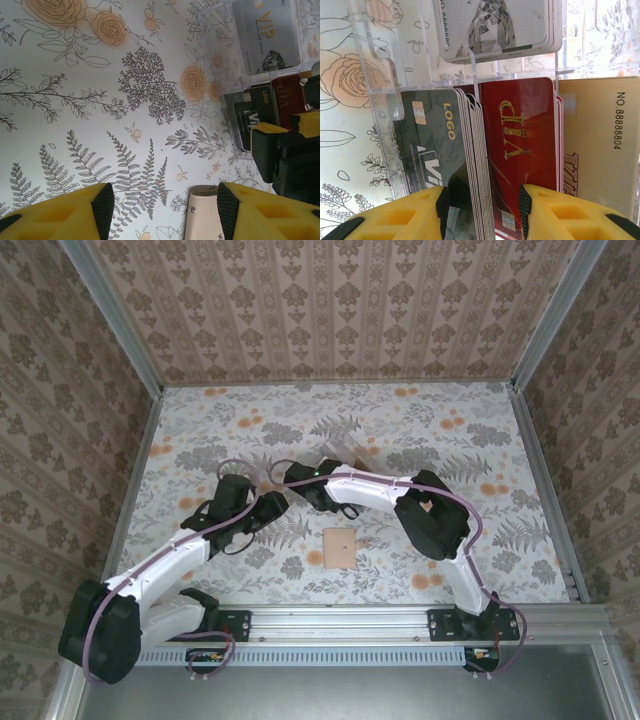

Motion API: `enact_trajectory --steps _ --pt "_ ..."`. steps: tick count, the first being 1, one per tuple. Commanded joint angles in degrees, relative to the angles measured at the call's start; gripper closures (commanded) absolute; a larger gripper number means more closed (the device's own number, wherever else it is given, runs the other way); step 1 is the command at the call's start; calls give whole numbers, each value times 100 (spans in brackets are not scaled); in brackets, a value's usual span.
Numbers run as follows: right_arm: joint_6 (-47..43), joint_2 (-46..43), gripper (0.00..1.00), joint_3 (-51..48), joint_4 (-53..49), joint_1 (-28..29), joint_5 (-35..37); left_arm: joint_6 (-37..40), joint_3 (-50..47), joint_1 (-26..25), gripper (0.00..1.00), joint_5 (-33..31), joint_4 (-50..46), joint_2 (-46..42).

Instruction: Put the credit cards into the card holder

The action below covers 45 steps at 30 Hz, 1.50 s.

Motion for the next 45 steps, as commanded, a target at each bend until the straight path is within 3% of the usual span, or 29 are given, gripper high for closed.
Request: enact_trajectory --steps 1,9,14,27,38,45 --pt "-152 110 56 98 -73 30 447 104 -91 73 41 71 -57 -105" --pt "-88 1 68 83 -113 22 646 122 -110 105 41 93 -49 -96" --pt "-33 -113 69 47 -97 30 664 102 -122 118 41 104 -42 -90" --pt "36 -337 83 -17 -114 13 552 98 -164 146 41 153 -41 -104" --pt "151 -682 96 -43 -235 4 -405 71 -170 162 40 164 -49 -129" --pt "580 -1468 99 -182 -212 -42 -1347 21 -111 184 40 288 77 -116"
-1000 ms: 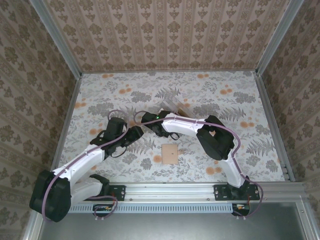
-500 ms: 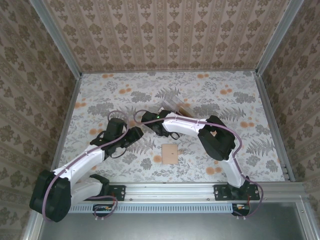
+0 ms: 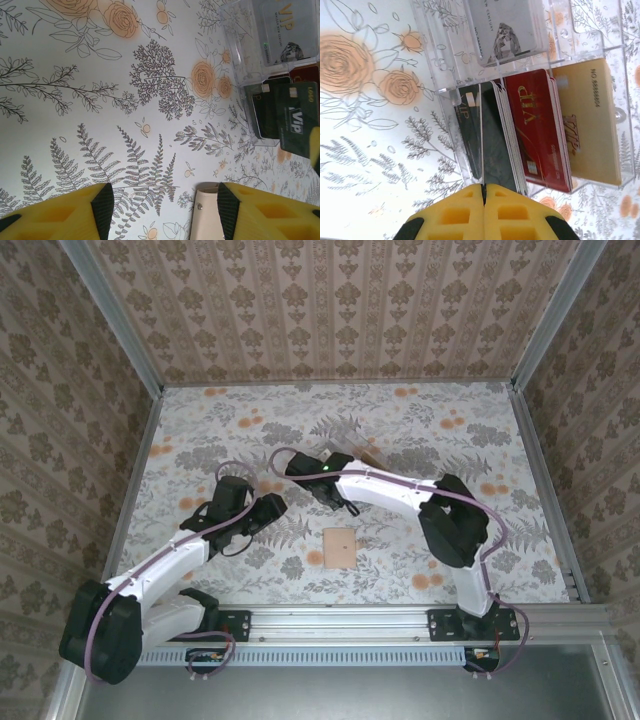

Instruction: Put the credit cards into the card holder

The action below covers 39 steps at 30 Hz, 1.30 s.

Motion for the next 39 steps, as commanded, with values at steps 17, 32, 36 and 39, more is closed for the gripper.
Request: enact_trajectory --steps 17,32,36,39 --pt "3450 -4256 100 -3712 4121 -1594 -4671 -831 800 10 32 2124 2597 1121" --pt "4277 -4106 100 -4288 5435 -1702 -5430 -1802 1311 -538 48 2382 4474 2338" --pt "4266 -4004 99 -4265 5415 -1702 -5474 -1795 1344 -558 61 2355 4482 2334" --pt "4286 -3929 97 -4247 5477 -1702 -5551 -1766 1347 -556 70 2363 4470 2325"
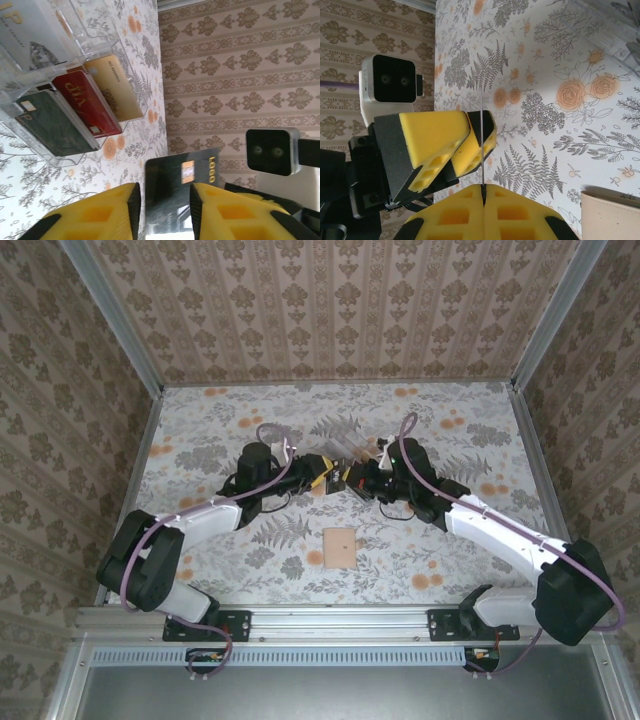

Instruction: Put the credit cards into the card holder

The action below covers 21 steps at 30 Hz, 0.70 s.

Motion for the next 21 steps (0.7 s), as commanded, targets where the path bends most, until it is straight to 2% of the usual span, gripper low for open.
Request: enact_trajectory --steps 1,4,16,21 --pt "124 98 96 -23 248 -32 -245 5 156 -14 72 92 272 -20" --pt "123 162 91 15 316 -33 -375 59 160 -14 76 93 212 -22" --pt "109 359 88 170 443 -49 -594 328 174 -14 82 140 -38 -14" --pt "216 369 85 137 557 -108 -619 241 87 12 91 220 147 35"
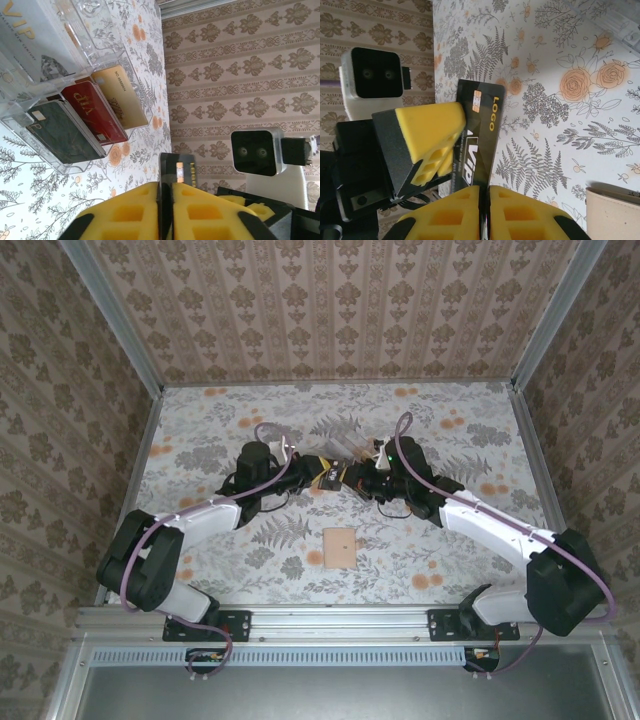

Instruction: Put the credit cards into the card holder

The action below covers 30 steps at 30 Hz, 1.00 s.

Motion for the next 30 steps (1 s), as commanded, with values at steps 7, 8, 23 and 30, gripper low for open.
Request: enact_trajectory --steps 7,8,23,30 --pt "414 22 76 -58 698 -146 -223 -295 -106 15 100 327 704 -17" --pt "458 24 76 -81 781 -157 -231 -344 -128 24 100 323 752 -33" --pt "839 166 74 -232 1477 -229 -491 -867 -331 50 100 271 1420 -52" --pt "869 102 86 -257 1594 -230 -616 -876 -424 50 99 187 1389 -41"
